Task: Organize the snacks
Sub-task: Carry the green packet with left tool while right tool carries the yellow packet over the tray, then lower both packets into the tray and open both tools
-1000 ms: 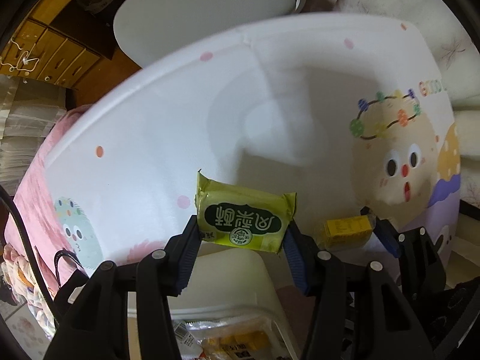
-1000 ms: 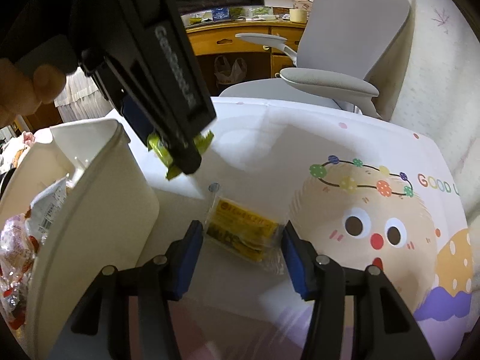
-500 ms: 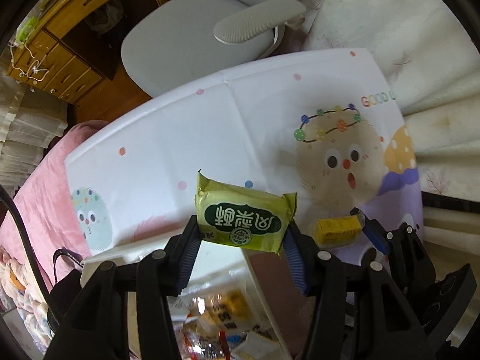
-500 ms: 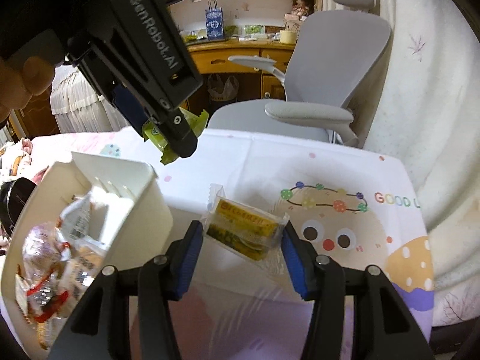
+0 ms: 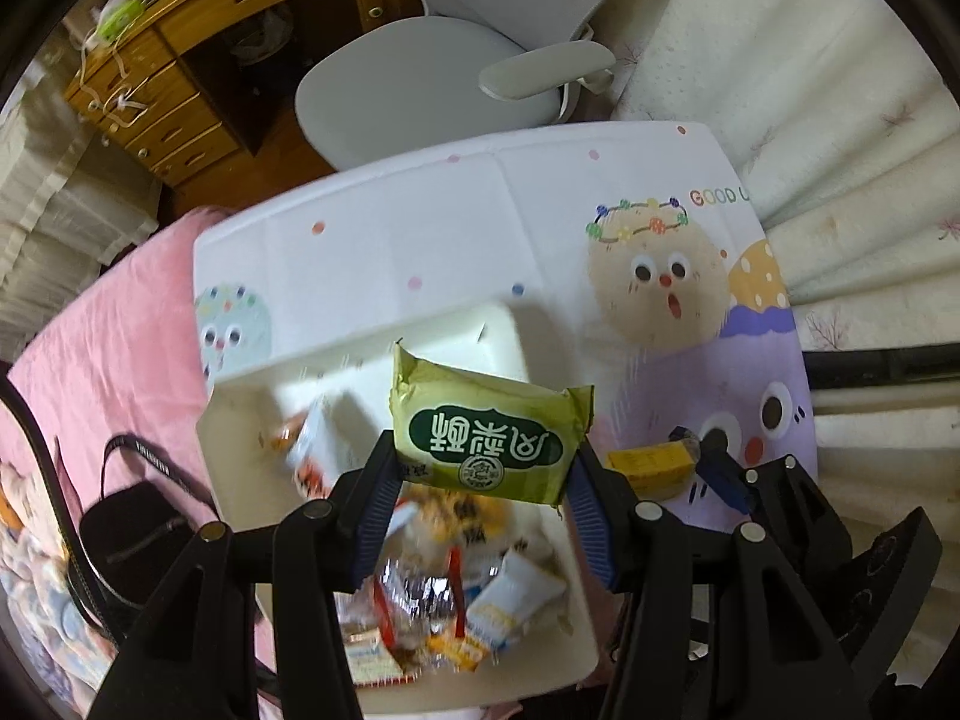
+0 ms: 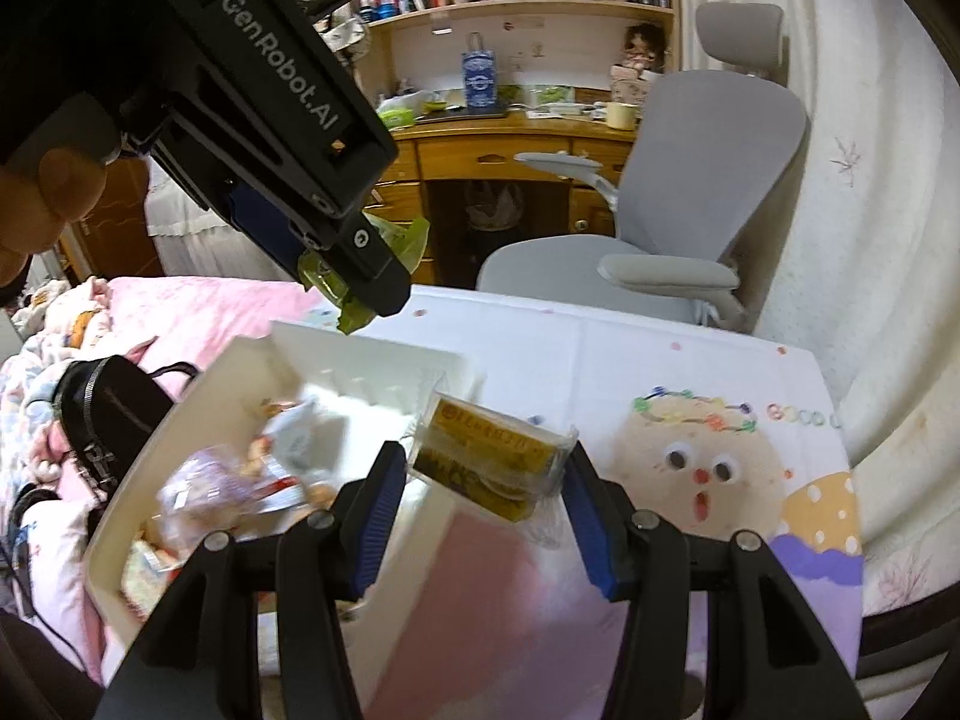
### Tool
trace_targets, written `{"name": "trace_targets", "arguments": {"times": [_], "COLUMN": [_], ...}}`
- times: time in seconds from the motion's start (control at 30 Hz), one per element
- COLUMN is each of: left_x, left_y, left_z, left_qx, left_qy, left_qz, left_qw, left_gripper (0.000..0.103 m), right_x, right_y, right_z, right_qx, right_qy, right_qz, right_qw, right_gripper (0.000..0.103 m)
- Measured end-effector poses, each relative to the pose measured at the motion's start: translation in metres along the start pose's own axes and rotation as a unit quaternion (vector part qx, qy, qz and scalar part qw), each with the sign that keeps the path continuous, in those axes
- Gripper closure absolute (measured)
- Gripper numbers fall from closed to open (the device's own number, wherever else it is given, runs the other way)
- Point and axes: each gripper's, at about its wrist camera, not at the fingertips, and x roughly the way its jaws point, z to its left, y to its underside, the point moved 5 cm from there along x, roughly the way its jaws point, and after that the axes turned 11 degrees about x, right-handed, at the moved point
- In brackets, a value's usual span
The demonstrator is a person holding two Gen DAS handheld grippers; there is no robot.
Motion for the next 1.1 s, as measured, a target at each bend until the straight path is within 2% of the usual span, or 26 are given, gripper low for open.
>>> {"name": "trace_targets", "arguments": {"times": [0.27,0.5,0.63,0.67,0.73,0.8,0.93,1.1], "left_x": [-0.013,-0.014,-0.017,-0.019,-0.024,-0.032,-0.043,-0.05], "left_y": [0.078,0.14,0.166,0.173,0.18,0.186,0.195,0.215], "left_z": [0.016,0.021,0.016,0.014,0.012,0.009,0.007,0.001], "left_qx": [-0.038,-0.034,-0.019,-0.016,-0.009,-0.003,0.0,-0.009], "left_qy": [0.022,0.042,0.054,0.054,0.054,0.058,0.058,0.067], "left_qz": [-0.012,-0.007,-0.011,-0.016,-0.029,-0.045,-0.073,-0.114], "left_qw": [0.999,0.9985,0.9983,0.9983,0.9981,0.9973,0.9956,0.9912], "left_gripper": [0.051,0.05,0.049,0.047,0.035,0.029,0.022,0.019], "right_x": [-0.023,-0.046,-0.06,-0.061,-0.067,-0.073,-0.085,-0.103], "right_y": [0.046,0.087,0.102,0.103,0.105,0.108,0.113,0.126], "right_z": [0.051,0.082,0.095,0.095,0.095,0.092,0.089,0.079], "right_qx": [-0.008,0.022,0.031,0.035,0.052,0.075,0.095,0.119], "right_qy": [-0.02,-0.015,0.008,0.014,0.032,0.042,0.06,0.078], "right_qz": [0.033,0.057,0.051,0.049,0.041,0.042,0.038,0.047], "right_qw": [0.999,0.998,0.998,0.998,0.997,0.995,0.993,0.989], "right_gripper": [0.05,0.05,0.049,0.049,0.046,0.041,0.04,0.033]}}
